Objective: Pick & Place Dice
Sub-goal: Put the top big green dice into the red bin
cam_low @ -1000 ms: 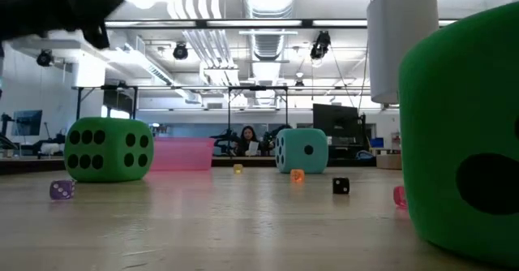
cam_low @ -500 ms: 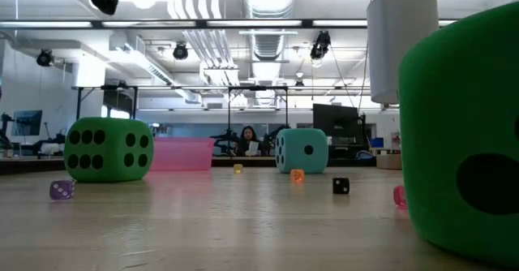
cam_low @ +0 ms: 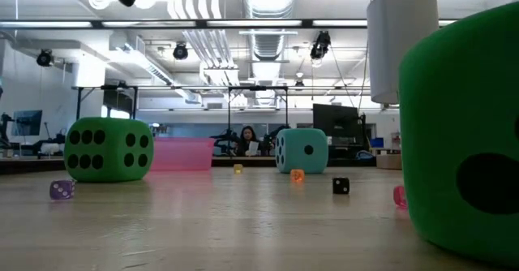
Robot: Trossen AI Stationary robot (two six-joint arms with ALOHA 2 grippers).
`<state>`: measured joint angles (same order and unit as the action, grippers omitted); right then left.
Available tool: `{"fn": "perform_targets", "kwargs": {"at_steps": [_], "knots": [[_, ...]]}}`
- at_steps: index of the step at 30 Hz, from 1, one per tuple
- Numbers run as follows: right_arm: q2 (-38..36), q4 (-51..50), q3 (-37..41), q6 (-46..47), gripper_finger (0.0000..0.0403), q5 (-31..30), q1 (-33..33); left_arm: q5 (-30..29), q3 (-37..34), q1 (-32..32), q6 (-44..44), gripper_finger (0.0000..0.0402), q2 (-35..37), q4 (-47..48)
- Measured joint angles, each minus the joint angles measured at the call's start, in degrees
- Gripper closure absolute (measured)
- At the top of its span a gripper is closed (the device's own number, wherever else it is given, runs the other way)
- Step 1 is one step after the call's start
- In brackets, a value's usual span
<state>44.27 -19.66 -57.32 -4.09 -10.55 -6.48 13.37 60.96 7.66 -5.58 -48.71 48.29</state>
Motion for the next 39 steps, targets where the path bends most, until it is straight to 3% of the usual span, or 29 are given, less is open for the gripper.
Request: {"fn": "perform_targets", "kwargs": {"at_steps": [9,19,34,39], "knots": [[0.0,0.0,0.0,-0.65,0.0394,-0.02,0.0,-0.02,6.73,-4.83,0.14,0.0361,-8.63,12.84],[0.0,-1.82,0.0,-0.88,0.0394,0.49,-0.02,-0.24,8.65,-5.49,6.27,0.0361,-16.96,17.53],[0.0,-4.13,-0.17,-0.86,0.0394,2.03,-0.02,-0.22,8.17,-5.46,17.8,0.0361,-17.11,17.24],[0.22,-4.13,-0.17,-0.86,0.0394,1.99,-0.02,-0.22,8.14,-5.46,18.04,0.0361,-17.06,17.13]]}}
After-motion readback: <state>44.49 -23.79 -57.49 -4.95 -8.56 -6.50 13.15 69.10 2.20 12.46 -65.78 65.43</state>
